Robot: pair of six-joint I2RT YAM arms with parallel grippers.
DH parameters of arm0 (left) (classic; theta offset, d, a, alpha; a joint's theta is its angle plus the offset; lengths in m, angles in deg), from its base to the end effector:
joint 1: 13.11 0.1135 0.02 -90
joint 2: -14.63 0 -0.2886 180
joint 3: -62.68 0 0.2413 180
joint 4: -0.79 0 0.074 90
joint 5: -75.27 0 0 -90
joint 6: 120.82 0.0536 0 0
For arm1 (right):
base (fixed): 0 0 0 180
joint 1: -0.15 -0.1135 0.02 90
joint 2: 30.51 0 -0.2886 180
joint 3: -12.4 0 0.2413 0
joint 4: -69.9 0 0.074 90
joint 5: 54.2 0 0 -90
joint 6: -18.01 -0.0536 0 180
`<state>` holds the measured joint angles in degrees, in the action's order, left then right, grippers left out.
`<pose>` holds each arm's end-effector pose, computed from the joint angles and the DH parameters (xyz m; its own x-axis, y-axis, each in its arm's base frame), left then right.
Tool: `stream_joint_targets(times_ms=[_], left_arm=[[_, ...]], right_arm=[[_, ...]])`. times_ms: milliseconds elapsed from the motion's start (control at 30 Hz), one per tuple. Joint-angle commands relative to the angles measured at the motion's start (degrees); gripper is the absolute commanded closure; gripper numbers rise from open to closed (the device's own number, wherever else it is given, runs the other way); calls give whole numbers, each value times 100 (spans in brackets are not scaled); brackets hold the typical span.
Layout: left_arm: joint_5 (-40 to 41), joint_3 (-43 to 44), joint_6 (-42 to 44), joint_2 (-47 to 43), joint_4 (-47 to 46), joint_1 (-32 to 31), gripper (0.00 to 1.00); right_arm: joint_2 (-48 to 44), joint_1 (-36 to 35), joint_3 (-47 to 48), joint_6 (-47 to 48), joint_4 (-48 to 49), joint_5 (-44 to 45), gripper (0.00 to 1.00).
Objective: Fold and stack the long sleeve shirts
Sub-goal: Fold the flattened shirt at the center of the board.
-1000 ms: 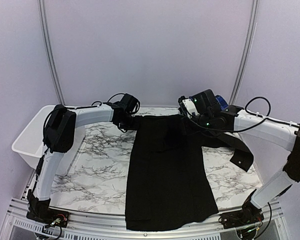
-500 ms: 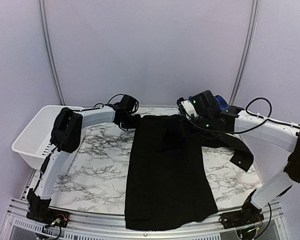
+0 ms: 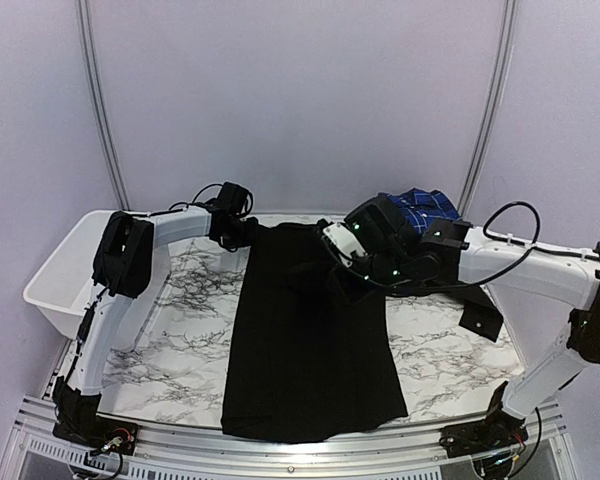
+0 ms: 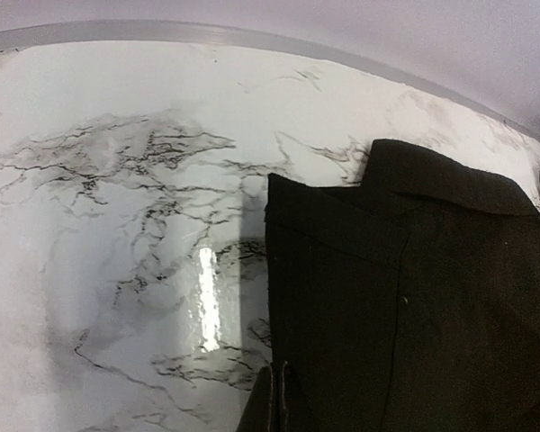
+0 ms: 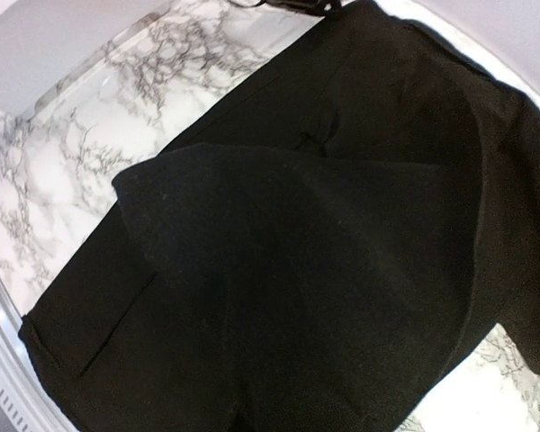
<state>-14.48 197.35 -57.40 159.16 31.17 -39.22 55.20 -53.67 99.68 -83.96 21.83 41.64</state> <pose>0.5301 -0.2595 0.1572 -0.7143 -0.1482 -0.6839 0.1314 0.9316 -0.3390 0.1976 0.2609 0.3155 -0.5769 -0.4392 -0.6887 -0.6563 0.7512 0.0706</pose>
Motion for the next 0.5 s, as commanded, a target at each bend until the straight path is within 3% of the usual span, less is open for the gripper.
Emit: stream_joint_targets(times_ms=[0,67,200,300,467], left_arm=[[-183,42,-139,217,-140,88,100],[-206,21,-128,211,-135,87,98],[-164,-33,-70,56,-138,99,65],[-115,-129,-2,-193,-140,112,48],[-104,-588,57,-801,-140,126,35]], right_arm=[[307,-483,78,-39,-189,-164,100],[539,-728,111,17,-241,-201,100],[1062,-1093,351,193,-535,-251,100],[1389,-1167,636,309,-760,-230,100],[1808,-1244,1019,366,-816,-369,100]])
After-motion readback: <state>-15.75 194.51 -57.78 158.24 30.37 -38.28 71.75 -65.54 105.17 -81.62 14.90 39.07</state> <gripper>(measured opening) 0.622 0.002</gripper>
